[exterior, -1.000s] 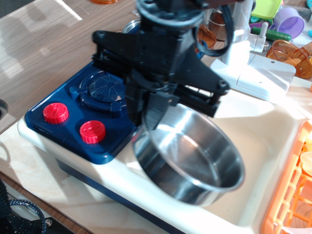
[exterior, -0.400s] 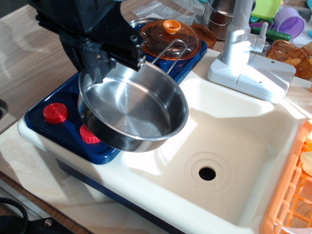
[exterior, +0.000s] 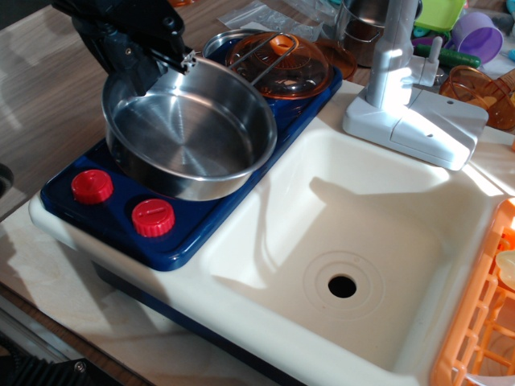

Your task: Put pan on stove from sink

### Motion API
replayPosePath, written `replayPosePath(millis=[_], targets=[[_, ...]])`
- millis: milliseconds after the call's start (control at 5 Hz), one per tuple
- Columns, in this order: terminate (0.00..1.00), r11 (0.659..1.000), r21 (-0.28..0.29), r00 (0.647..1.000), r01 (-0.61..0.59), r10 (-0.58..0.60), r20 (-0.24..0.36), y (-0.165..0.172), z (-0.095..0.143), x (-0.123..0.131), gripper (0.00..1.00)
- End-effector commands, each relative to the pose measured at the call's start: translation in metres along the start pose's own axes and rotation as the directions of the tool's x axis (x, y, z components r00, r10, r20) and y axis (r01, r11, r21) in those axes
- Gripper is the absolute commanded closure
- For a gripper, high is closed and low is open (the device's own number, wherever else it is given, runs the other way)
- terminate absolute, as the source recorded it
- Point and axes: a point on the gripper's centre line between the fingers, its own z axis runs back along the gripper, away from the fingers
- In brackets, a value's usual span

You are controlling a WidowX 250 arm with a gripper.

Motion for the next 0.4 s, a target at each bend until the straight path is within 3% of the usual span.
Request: replayPosePath(millis=[0,200], targets=[[0.0,1.0,-0.008,0.995,0.008,-0.008,0.097,0.0104,0.002,0.0207,1.0],[0.0,0.999,-0.027,0.977,0.045,-0.038,0.211,0.0115,-0.0023,0.0274,1.0]])
